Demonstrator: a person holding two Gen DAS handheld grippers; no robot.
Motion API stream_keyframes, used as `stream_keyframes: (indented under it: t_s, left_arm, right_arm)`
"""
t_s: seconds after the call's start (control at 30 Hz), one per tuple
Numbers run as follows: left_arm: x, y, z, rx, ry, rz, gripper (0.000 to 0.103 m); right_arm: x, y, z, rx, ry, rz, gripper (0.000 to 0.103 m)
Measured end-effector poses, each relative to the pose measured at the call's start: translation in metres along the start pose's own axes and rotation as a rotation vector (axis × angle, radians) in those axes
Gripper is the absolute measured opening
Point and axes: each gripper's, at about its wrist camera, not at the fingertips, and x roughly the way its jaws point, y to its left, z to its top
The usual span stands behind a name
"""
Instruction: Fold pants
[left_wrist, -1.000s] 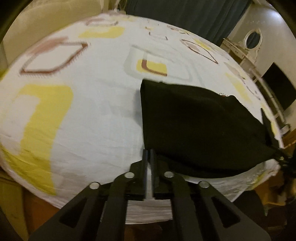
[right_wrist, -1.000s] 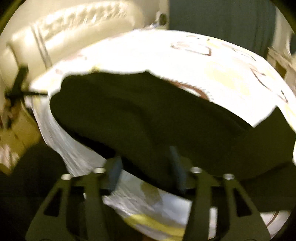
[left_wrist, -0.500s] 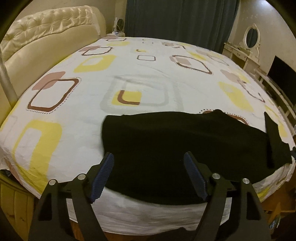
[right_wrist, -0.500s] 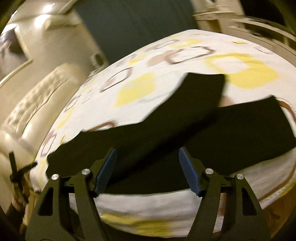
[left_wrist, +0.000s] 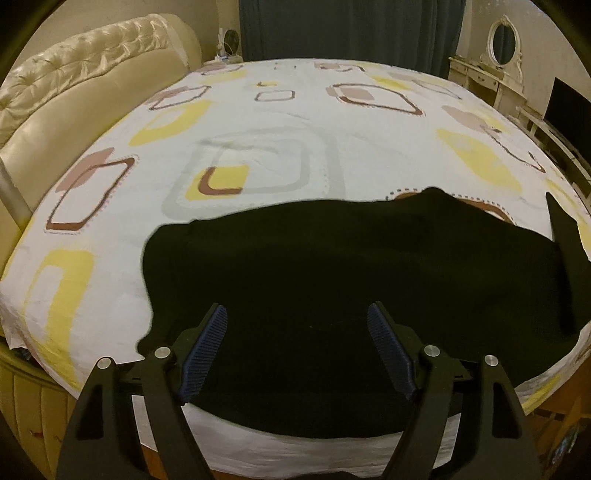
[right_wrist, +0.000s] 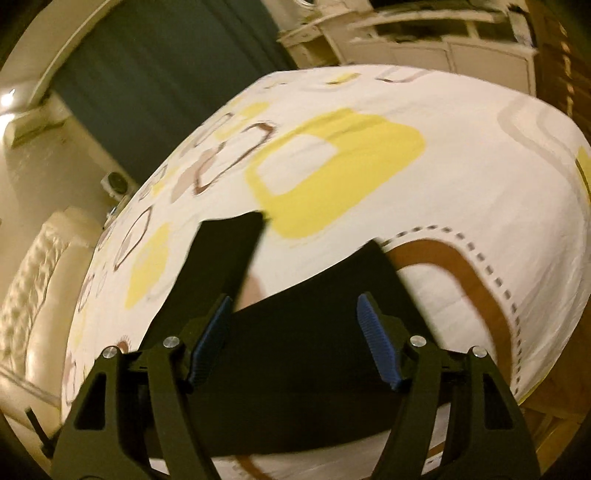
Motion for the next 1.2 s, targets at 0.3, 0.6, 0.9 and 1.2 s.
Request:
stream_keyframes:
  t_s: [0.3, 0.6, 0.9, 1.2]
  left_arm:
    - [0.019, -0.011, -0.003, -0.019, 0.048, 0.017, 0.078]
    - [0.026, -0.013, -0.002, -0.02, 0.061, 0.019, 0.078]
    - [0.026, -0.009, -0.004, -0.04, 0.061, 0.01, 0.078]
    - [0.023, -0.001, -0.007, -0.039, 0.05, -0.024, 0.078]
  right_arm:
    - [0.014, -0.039, 0.018, 0.055, 0.027, 0.013, 0.07]
    - [0.036, -0.051, 0.018, 0.101, 0.168, 0.11, 0.034]
    - [0.039, -0.047, 0.02, -0.008, 0.083, -0.067, 0.01]
    - [0.006, -0.009, 0.039, 0.068, -0.076, -0.239, 0.041]
